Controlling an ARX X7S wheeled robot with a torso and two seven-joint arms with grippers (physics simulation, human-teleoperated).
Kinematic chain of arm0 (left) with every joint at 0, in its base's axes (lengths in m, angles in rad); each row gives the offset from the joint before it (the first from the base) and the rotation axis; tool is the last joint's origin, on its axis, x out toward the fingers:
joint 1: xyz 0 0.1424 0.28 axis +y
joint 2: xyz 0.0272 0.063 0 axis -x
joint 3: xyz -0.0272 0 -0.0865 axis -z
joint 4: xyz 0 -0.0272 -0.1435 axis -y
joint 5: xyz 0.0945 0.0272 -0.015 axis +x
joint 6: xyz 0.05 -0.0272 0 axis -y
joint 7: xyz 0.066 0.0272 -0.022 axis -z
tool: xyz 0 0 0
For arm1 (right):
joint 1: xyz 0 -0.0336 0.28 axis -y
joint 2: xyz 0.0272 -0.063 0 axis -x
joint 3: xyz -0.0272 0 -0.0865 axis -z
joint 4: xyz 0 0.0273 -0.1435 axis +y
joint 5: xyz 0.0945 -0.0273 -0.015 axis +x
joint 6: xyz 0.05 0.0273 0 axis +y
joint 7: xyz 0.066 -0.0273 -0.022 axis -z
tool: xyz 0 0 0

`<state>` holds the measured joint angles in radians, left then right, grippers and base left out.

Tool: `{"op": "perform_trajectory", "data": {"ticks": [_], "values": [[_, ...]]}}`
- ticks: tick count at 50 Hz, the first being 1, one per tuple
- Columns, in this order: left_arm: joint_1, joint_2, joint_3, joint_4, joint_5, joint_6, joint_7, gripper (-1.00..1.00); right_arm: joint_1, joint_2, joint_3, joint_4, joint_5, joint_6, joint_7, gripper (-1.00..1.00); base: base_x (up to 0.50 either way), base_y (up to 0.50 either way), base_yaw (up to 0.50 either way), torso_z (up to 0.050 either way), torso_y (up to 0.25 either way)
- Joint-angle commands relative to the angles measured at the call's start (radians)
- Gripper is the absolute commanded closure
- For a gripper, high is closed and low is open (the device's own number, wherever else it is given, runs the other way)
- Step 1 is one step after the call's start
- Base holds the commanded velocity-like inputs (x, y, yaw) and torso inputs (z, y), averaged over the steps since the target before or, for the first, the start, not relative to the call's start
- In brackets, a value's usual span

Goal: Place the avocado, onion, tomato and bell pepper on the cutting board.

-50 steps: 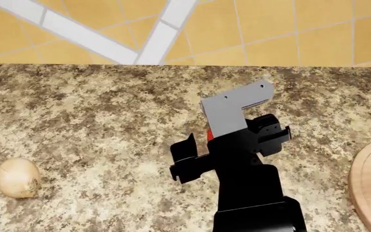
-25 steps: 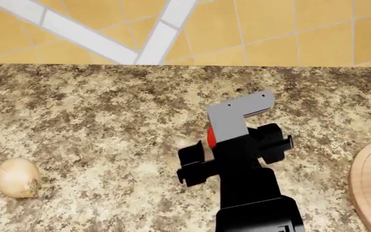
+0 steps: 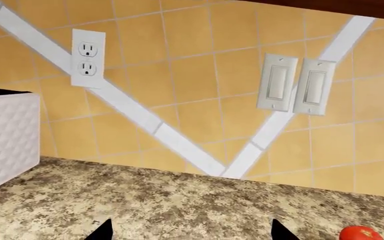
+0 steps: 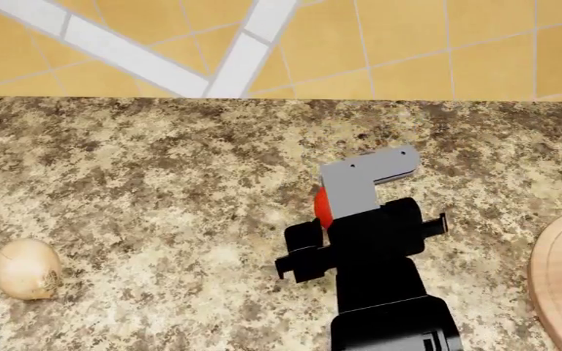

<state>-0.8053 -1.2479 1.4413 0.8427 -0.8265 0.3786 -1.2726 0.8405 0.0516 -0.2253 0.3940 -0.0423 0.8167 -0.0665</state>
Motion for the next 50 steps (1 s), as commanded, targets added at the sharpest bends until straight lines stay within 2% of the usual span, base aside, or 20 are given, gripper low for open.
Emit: {"op": "perform_trajectory", "data": {"ticks": [1,5,9,11,13,16,20,27,38,50], "values": [[0.009,0.003,0.000,0.000,0.005,0.004,-0.001,-1.00,-0.014,0.005,-0.010,-0.029,0.026,0.011,0.001,1.00,0.00,0.00,0.00,0.000,0.000],[0.012,0.003,0.000,0.000,0.007,0.006,-0.001,-1.00,-0.019,0.006,-0.009,-0.077,0.041,0.037,0.000,1.00,0.00,0.00,0.00,0.000,0.000],[0.012,0.002,-0.002,-0.001,0.005,0.006,-0.001,-1.00,-0.040,0.019,0.001,-0.294,0.065,0.150,-0.013,1.00,0.00,0.00,0.00,0.000,0.002],[0.013,0.004,-0.003,-0.005,0.003,0.006,0.000,-1.00,-0.053,0.034,0.001,-0.450,0.070,0.229,-0.016,1.00,0.00,0.00,0.00,0.000,0.000],[0.012,0.015,-0.002,-0.013,0.002,0.002,0.001,-1.00,-0.068,0.066,-0.012,-0.715,0.074,0.370,-0.029,1.00,0.00,0.00,0.00,0.000,0.000],[0.015,0.040,0.002,-0.027,-0.001,-0.007,0.003,-1.00,-0.065,0.099,-0.017,-1.001,0.077,0.558,-0.036,1.00,0.00,0.00,0.00,0.000,0.000],[0.024,0.078,0.015,-0.042,-0.001,-0.032,0.005,-1.00,-0.097,0.104,0.024,-1.276,0.092,0.750,-0.047,1.00,0.00,0.00,0.00,0.000,0.000],[0.059,0.136,0.038,-0.133,-0.026,-0.035,0.022,-1.00,-0.242,0.142,0.132,-1.420,0.250,0.754,0.077,1.00,0.00,0.00,0.00,0.000,0.000],[0.126,0.229,0.055,-0.295,-0.064,0.017,0.063,-1.00,-0.277,0.172,0.204,-1.437,0.406,0.742,0.191,1.00,0.00,0.00,0.00,0.000,0.000],[0.214,0.252,0.076,-0.324,-0.033,0.065,0.033,-1.00,-0.291,0.223,0.304,-1.438,0.722,0.745,0.401,1.00,0.00,0.00,0.00,0.000,0.000]]}}
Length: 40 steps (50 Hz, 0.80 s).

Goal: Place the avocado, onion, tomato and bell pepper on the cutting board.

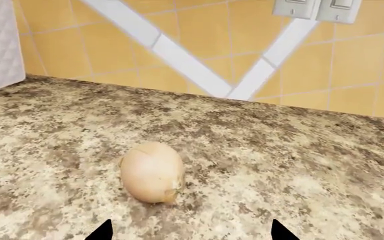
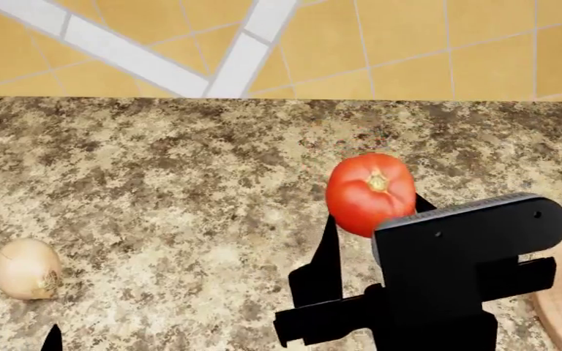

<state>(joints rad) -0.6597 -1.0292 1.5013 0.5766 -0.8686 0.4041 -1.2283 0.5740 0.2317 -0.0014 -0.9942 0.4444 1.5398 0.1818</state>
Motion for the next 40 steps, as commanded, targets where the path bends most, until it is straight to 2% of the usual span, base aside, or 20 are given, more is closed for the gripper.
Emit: {"op": "perform_trajectory", "data": {"ticks": [1,9,25,29,40], "values": [[0.069,0.032,0.014,-0.060,0.008,0.039,-0.013,-1.00,-0.024,0.046,0.087,-0.048,0.256,0.022,0.167,1.00,0.00,0.00,0.00,0.000,0.000],[0.010,0.032,-0.019,-0.100,-0.054,0.014,0.013,-1.00,-0.021,0.073,0.140,-0.042,0.456,0.022,0.308,1.00,0.00,0.00,0.00,0.000,0.000],[-0.184,0.109,-0.080,-0.230,-0.220,-0.117,0.135,-1.00,-0.025,0.100,0.196,-0.035,0.707,0.012,0.499,1.00,0.00,0.00,0.00,0.000,0.000],[-0.181,0.142,-0.092,-0.308,-0.259,-0.111,0.154,-1.00,-0.020,0.112,0.218,-0.029,0.810,0.010,0.574,1.00,0.00,0.00,0.00,0.000,0.000],[-0.161,0.208,-0.098,-0.455,-0.301,-0.108,0.196,-1.00,-0.024,0.153,0.228,-0.016,0.942,-0.026,0.686,1.00,0.00,0.00,0.00,0.000,0.000]]}}
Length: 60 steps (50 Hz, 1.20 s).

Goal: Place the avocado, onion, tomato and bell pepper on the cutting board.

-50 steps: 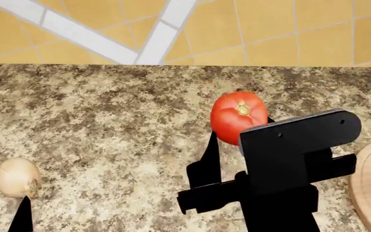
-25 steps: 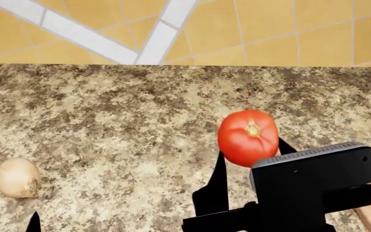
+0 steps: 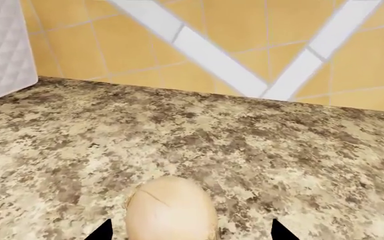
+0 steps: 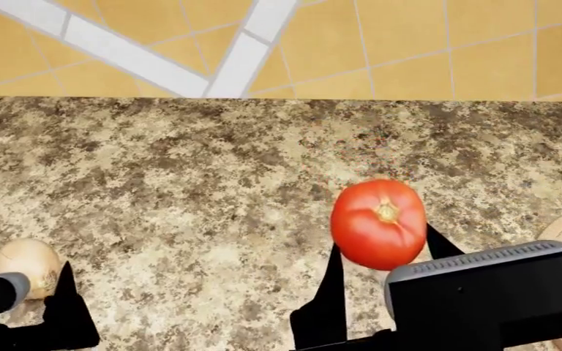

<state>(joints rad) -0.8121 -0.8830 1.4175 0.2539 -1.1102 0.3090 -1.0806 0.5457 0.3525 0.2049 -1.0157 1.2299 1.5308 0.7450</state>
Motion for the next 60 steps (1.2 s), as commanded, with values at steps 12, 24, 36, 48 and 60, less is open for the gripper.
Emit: {"op": "perform_trajectory", "data": {"ticks": [12,24,36,48,60], "values": [[-0.030,0.145,-0.018,-0.265,-0.078,-0.039,0.097,-1.00,-0.013,0.066,0.012,0.008,0.217,-0.059,0.175,1.00,0.00,0.00,0.00,0.000,0.001],[-0.026,0.209,-0.027,-0.410,-0.107,-0.053,0.138,-1.00,-0.023,0.093,-0.004,0.015,0.255,-0.088,0.216,1.00,0.00,0.00,0.00,0.000,0.000],[-0.046,0.175,-0.022,-0.313,-0.060,-0.060,0.084,1.00,-0.015,0.114,-0.023,0.027,0.301,-0.113,0.263,1.00,0.00,0.00,0.00,0.000,0.000],[-0.134,-0.042,-0.048,0.154,0.029,-0.073,-0.032,1.00,-0.073,0.090,-0.030,-0.004,0.169,-0.164,0.173,1.00,0.00,0.00,0.00,0.000,0.000],[-0.060,-0.308,-0.016,0.476,0.141,-0.014,-0.067,1.00,-0.138,0.077,-0.164,0.002,-0.187,-0.344,-0.025,1.00,0.00,0.00,0.00,0.000,0.000]]}}
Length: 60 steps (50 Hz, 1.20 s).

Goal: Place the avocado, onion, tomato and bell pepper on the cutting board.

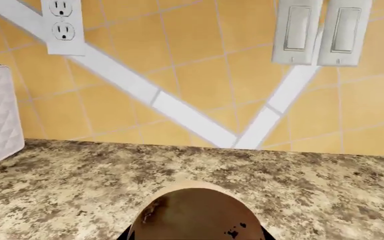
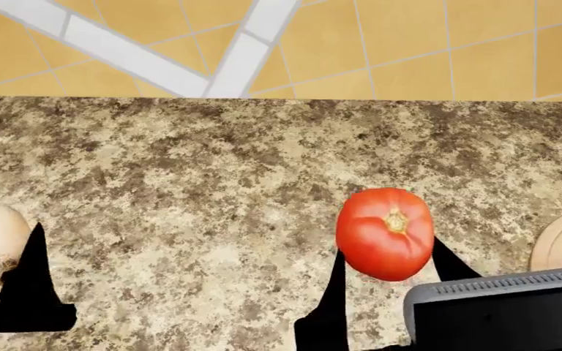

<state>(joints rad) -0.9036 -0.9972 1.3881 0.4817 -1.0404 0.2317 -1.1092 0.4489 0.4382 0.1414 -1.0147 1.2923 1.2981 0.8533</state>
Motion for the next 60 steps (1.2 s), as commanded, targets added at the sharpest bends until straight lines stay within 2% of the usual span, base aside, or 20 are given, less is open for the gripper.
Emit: {"op": "perform_trajectory", "data": {"ticks": [1,9,24,38,44,60], "values": [[0.042,-0.186,0.016,0.219,0.070,0.077,-0.029,1.00,-0.041,-0.011,-0.109,0.005,-0.260,-0.118,-0.136,1.00,0.00,0.00,0.00,0.000,0.000],[0.041,-0.168,0.011,0.189,0.073,0.088,-0.004,1.00,-0.058,-0.005,-0.137,0.022,-0.313,-0.171,-0.156,1.00,0.00,0.00,0.00,0.000,0.000],[0.066,-0.184,0.018,0.252,0.112,0.080,-0.058,1.00,-0.059,0.024,-0.122,-0.001,-0.241,-0.163,-0.108,1.00,0.00,0.00,0.00,0.000,0.000],[0.060,-0.174,0.012,0.265,0.109,0.061,-0.070,1.00,-0.050,0.046,-0.141,0.003,-0.223,-0.168,-0.080,1.00,-0.46,0.08,0.00,0.000,0.000],[0.049,-0.167,0.007,0.264,0.095,0.052,-0.063,1.00,-0.044,0.040,-0.121,0.016,-0.196,-0.192,-0.069,1.00,0.00,0.00,0.00,0.000,0.000],[0.047,-0.168,0.001,0.258,0.086,0.049,-0.054,1.00,-0.032,0.051,-0.110,0.020,-0.142,-0.202,-0.027,1.00,0.00,-0.50,0.00,0.001,0.000]]}}
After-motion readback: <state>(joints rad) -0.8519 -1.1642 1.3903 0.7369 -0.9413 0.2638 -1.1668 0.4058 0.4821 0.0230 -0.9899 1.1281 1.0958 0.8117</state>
